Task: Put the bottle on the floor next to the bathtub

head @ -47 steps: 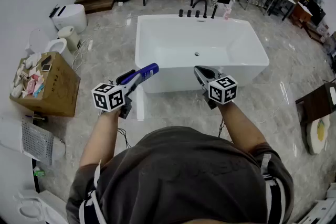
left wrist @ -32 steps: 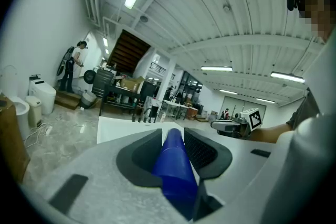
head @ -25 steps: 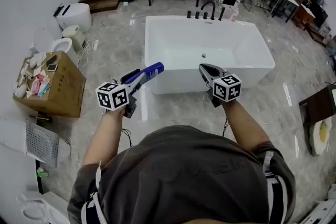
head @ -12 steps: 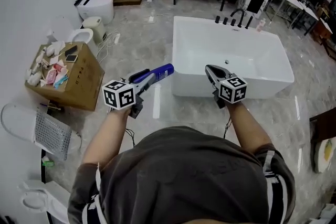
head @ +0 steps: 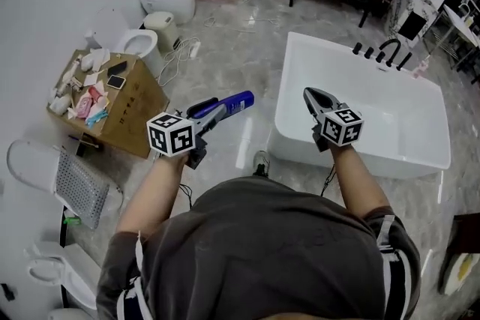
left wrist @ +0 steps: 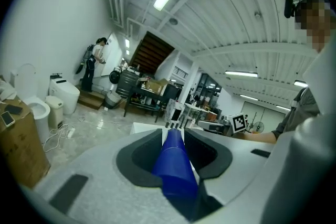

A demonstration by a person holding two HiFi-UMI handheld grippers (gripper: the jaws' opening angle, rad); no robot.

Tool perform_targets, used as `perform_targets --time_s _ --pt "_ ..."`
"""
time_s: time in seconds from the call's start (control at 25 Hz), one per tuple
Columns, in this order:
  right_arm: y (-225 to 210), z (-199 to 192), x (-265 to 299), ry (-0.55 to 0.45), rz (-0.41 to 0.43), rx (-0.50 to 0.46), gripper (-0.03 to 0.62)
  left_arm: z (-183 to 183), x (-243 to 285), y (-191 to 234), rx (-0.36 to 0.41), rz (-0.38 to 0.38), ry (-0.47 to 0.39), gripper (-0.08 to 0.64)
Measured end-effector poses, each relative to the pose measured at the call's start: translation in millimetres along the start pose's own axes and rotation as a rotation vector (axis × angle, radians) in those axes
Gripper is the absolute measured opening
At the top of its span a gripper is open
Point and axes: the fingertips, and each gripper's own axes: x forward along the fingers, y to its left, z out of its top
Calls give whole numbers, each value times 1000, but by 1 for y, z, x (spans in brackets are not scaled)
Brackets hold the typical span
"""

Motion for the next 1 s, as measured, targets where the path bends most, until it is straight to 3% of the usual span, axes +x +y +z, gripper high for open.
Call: perform_targets --time_s 0.2,0.44,0.68,1.0 --pt "-111 39 119 -31 16 38 -8 68 119 92 8 12 17 129" --pt "-203 84 199 -31 -21 38 -8 133 236 157 63 -31 91 130" --pt "-240 96 253 -34 -100 16 -8 151 308 216 98 -106 180 130" --pt "-257 83 329 -12 -282 19 -8 139 369 321 170 -251 337 129"
